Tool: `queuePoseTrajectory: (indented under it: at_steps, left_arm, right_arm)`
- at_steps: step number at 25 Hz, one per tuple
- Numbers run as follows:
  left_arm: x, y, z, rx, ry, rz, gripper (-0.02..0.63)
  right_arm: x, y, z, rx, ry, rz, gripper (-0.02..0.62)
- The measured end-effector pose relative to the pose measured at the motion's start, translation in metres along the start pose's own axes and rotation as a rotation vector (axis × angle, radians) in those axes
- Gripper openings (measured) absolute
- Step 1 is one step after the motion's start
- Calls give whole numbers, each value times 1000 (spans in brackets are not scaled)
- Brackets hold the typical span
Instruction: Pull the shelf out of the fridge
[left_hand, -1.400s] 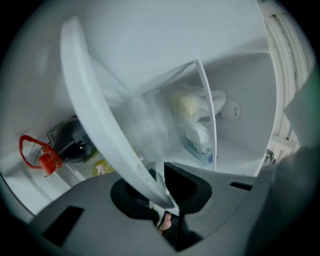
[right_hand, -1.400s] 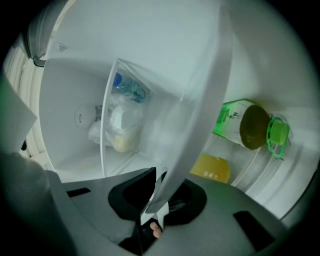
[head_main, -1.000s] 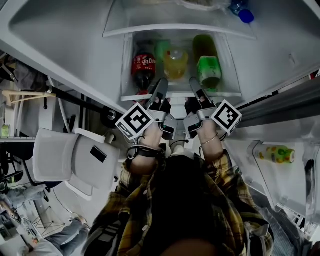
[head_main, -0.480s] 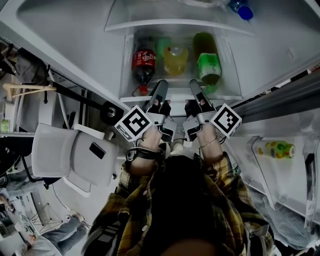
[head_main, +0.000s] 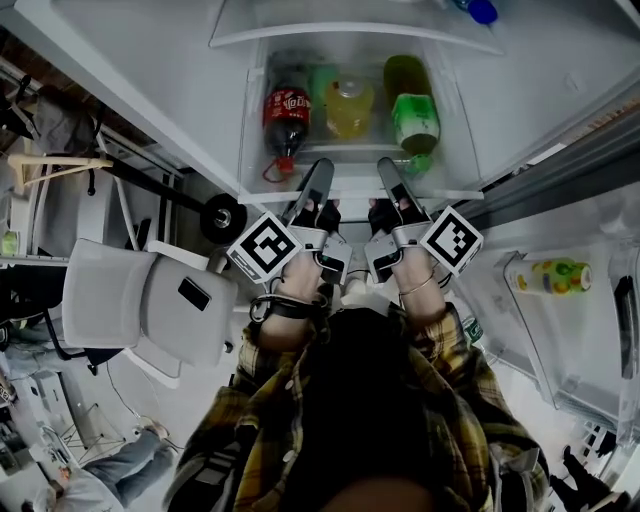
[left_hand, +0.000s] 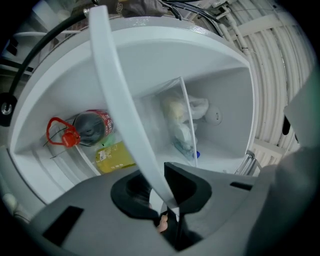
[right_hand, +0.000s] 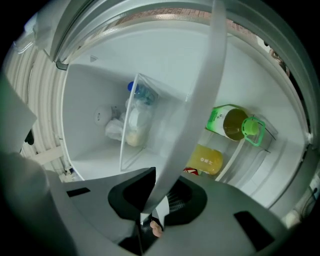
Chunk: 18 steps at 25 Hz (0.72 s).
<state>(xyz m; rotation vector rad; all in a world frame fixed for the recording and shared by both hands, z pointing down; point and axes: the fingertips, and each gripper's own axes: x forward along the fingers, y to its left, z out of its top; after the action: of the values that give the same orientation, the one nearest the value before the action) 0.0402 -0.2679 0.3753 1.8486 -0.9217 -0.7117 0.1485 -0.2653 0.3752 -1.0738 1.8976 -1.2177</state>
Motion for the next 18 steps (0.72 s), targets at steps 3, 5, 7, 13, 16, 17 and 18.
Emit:
queuePoseTrajectory:
  at_steps: [3,5,7,13,16,17,18]
  left_arm:
    - [-10,0,-6,8,1,11,63]
    - [-16,2,-7,21,4,30,63]
    - [-17,-4,-9,-6,-5,-7,63]
    - [-26,-9,-15,-36,-11,-24,63]
    - [-29,-11,-17,-67,-14,-22,63]
    - [-30,-11,-16,-61,-13,-22,63]
    - [-31,-12,-16,-58,-13,-22,63]
  right_arm:
    - [-10,1,-5,1,1,2,55]
    - [-13,2,-7,0,0,6,54]
    - [-16,5,-9,-6,1,12,54]
    - [-26,10,-12,-15,-3,18,55]
    - [-29,12,-14,-9,-6,17,54]
    - [-29,13,-15,-6,-7,19,54]
    - [-29,15,-16,-4,-8,20,54]
